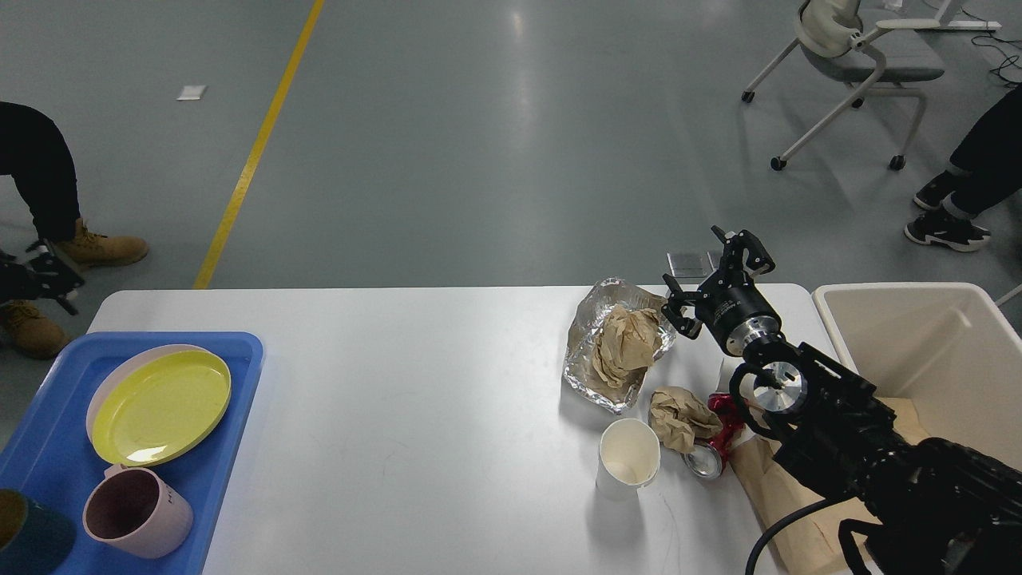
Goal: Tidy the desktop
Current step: 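Release the yellow plate and withdraw the left gripper upward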
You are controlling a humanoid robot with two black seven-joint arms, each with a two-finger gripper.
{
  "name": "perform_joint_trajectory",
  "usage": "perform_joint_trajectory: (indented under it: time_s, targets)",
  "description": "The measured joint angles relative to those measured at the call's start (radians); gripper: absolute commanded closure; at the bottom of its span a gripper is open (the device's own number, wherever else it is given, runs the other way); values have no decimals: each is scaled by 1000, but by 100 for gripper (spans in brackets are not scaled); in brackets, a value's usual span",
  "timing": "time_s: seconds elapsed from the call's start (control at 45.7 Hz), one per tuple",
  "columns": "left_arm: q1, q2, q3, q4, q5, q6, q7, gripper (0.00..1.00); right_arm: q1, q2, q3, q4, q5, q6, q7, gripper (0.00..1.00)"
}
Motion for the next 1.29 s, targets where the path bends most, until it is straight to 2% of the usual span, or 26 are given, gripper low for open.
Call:
perform_joint_trajectory:
  time_s: [0.131, 0.241, 0.394, 0.634, 0.656, 0.853, 0.963, 1.05, 1.159, 1.291]
  targets:
    - [-32, 19, -65, 4, -9, 3, 9, 4, 0, 0, 0, 0, 0, 0, 0, 0]
    - [5, 16, -180, 22, -11, 62, 10, 4, 0, 0, 0, 0, 0, 0, 0, 0]
    - [111, -7, -393, 43, -13, 223, 8, 4, 0, 0, 0, 0, 0, 0, 0, 0]
    - [264, -111, -808, 55, -13, 561, 7, 4, 0, 1, 0, 0, 0, 0, 0, 0]
    - [298, -130, -880, 56, -14, 598, 6, 4, 0, 1, 0, 0, 0, 0, 0, 0]
    - [399, -169, -1190, 60, -17, 649, -20, 4, 0, 1, 1, 0, 0, 0, 0, 0]
    - [470, -174, -1362, 61, -44, 651, -69, 4, 0, 0, 1, 0, 0, 0, 0, 0]
    - [522, -184, -1483, 73, -79, 654, -134, 4, 0, 0, 1, 0, 0, 0, 0, 0]
    - [573, -198, -1579, 100, -105, 655, -244, 4, 0, 0, 1, 0, 0, 0, 0, 0]
    - [610, -208, -1608, 112, -115, 655, -385, 4, 0, 0, 0, 0, 0, 0, 0, 0]
